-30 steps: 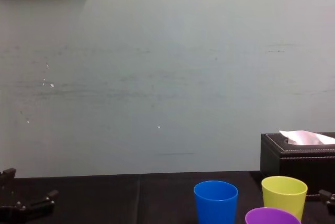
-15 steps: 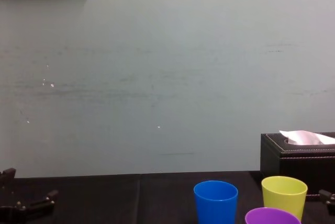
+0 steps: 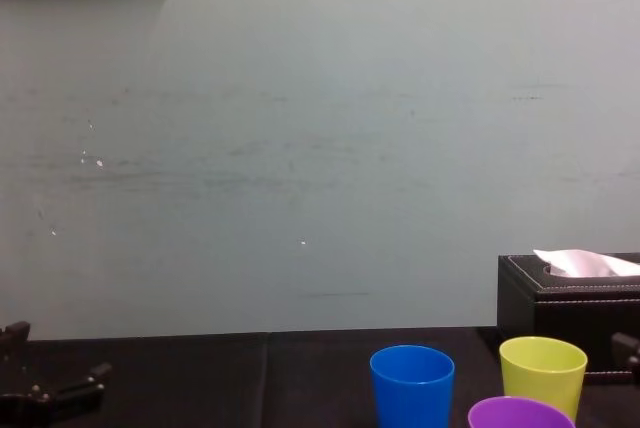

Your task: Stack the three plastic cups sequentially using one hand.

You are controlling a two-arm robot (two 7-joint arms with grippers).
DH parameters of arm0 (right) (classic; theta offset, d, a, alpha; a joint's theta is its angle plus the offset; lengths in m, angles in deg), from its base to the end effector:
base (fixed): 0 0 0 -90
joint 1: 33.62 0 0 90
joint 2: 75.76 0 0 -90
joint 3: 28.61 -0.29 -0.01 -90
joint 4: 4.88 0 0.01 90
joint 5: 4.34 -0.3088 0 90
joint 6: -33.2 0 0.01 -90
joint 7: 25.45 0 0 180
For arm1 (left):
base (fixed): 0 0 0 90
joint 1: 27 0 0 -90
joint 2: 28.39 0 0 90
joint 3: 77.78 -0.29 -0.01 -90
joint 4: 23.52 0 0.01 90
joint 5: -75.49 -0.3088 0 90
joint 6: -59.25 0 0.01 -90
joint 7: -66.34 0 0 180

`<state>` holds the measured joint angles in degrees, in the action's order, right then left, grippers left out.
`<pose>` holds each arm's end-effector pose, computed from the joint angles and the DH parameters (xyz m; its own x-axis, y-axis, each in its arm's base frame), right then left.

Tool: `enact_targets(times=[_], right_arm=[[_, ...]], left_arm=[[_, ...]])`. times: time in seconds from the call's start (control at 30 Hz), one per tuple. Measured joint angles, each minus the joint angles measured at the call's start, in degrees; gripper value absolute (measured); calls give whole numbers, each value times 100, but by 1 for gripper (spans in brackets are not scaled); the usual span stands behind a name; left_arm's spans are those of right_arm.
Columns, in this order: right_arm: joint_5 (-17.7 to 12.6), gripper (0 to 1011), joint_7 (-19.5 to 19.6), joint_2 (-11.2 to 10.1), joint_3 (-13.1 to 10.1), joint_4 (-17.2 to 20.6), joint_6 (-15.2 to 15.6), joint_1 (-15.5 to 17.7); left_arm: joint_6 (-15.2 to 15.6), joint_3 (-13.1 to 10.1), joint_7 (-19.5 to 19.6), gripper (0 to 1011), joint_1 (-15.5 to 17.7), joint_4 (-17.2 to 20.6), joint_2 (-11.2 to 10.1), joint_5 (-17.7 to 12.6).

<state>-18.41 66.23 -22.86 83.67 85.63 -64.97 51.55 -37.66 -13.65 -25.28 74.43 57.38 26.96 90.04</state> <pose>0.3294 -0.0793 -0.2842 0.3118 -0.8721 0.3771 0.9417 0.3365 -0.0003 0.3581 0.0827 -0.3023 0.2924 0.8802 0.3737 -0.9552 0.2874 0.0703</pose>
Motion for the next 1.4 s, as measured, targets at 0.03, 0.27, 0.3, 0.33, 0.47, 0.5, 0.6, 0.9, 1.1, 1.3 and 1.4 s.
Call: enact_targets(times=[0.03,0.27,0.3,0.33,0.47,0.5,0.6,0.9,1.1,1.3,1.4], right_arm=[[-1,1004,-4,-33,-25,99,7,57],[-268,1004,-289,-360,-299,859,44,528],[-357,1004,-395,-425,-360,993,43,609],[-397,1004,-450,-458,-386,1049,43,644],[-645,1004,-789,-592,-486,1300,43,761],[-753,1004,-927,-632,-515,1376,49,791],[-987,1004,-1187,-653,-566,1459,86,840],[-1507,1004,-1622,-510,-630,1493,309,900],[-1775,1004,-1839,-481,-707,1576,594,954],[-1852,1004,-1967,-501,-720,1619,963,979],[-1853,1004,-1999,-500,-720,1612,1111,1002]], left_arm=[[0,0,0,1011,0,0,0,0],[0,0,0,1011,0,0,0,0],[0,0,0,1011,0,-1,0,0],[0,0,0,1011,0,0,0,0],[0,0,0,1011,0,0,0,0],[0,0,0,1011,0,0,0,0],[0,0,0,1011,0,0,0,0],[0,0,0,1011,0,-1,0,0],[0,0,0,1011,0,0,0,0],[0,0,0,1011,0,0,0,0],[0,0,0,1011,0,0,0,0]])
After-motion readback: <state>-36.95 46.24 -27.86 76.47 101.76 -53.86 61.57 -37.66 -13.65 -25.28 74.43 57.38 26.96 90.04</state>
